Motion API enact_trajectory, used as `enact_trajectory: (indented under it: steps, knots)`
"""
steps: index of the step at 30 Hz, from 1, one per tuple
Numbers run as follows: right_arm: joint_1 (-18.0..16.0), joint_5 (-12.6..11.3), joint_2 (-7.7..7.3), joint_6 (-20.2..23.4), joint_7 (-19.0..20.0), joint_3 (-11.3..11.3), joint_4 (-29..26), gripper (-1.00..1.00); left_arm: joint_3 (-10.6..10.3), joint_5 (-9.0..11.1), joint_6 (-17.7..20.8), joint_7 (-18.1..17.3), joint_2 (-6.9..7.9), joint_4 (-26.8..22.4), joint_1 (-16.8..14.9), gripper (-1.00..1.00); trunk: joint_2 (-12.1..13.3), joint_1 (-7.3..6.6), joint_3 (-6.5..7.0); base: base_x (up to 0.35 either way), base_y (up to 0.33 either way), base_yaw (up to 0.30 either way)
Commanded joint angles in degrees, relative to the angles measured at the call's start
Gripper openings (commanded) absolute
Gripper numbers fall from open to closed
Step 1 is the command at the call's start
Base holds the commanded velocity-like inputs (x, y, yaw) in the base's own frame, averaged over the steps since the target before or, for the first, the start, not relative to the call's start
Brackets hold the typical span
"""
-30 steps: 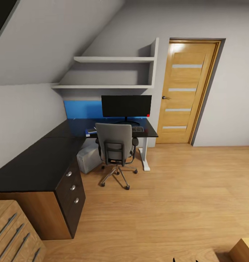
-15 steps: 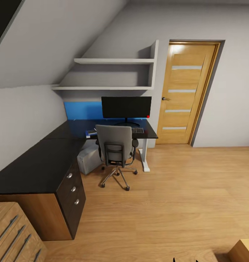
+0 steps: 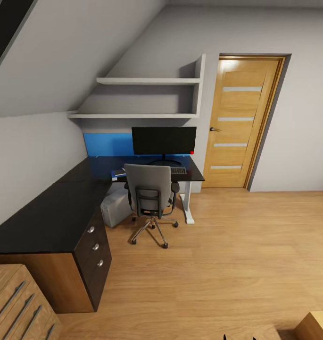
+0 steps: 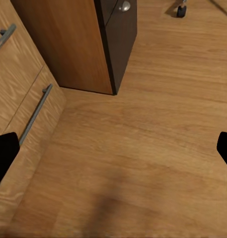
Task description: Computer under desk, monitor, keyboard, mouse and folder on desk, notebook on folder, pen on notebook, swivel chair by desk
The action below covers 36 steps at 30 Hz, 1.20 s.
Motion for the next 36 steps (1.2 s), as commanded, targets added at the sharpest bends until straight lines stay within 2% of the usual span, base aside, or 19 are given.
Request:
enact_trajectory:
  steps: [1,17,36]
  knots:
    - [0.0,0.2,0.06,0.0,-0.6,0.6,0.1,1.00,-0.5,0.2,0.0,0.4,-0.02,0.0,0.0,1.00,0.0,0.00,-0.07,0.000,0.000,0.000]
    - [0.0,0.1,0.34,9.9,-0.5,0.5,0.0,1.00,-0.5,0.3,0.3,0.4,0.25,0.0,0.0,1.00,0.0,0.00,-0.07,0.000,0.000,0.000]
    - [0.0,0.1,0.42,11.3,-0.5,0.6,0.0,1.00,-0.4,0.2,0.3,0.3,-0.06,0.0,0.0,1.00,0.0,0.00,-0.07,0.000,0.000,0.000]
